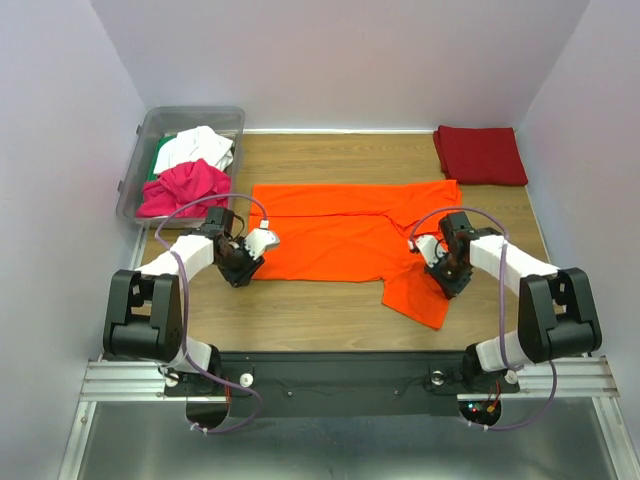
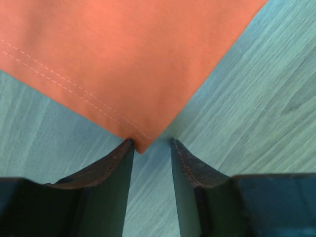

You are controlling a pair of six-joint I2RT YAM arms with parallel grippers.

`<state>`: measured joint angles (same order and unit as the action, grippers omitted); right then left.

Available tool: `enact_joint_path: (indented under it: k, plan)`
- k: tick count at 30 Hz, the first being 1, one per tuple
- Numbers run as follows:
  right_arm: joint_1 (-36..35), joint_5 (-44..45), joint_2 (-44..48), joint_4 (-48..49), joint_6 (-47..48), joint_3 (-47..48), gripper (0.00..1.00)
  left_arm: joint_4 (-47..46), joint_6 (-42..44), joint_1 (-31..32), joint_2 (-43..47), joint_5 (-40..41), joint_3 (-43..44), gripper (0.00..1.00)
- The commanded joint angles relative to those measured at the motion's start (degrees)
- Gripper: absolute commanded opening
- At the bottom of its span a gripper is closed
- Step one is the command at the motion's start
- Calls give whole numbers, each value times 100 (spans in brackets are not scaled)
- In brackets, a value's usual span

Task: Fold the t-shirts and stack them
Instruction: Fold the tshirt

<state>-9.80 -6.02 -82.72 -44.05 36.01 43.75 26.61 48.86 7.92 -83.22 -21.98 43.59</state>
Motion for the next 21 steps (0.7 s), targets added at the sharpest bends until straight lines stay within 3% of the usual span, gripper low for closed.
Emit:
enact_joint_path:
  k: [1, 4, 7, 21]
  plan:
    - [-31, -154, 133, 11, -103, -122, 1, -95, 88, 34, -36, 106, -246, 40]
    - [-39, -224, 413, -279, -111, 54, 1, -34, 132, 34, 104, 211, -290, 15]
    - [-31, -242, 783, -586, -156, 282, 1, 212, 168, 34, 402, 168, -194, 0]
    - [-30, -136, 2092, -1878, -200, 767, 1, 1205, 493, 16, 1457, 97, -97, 0]
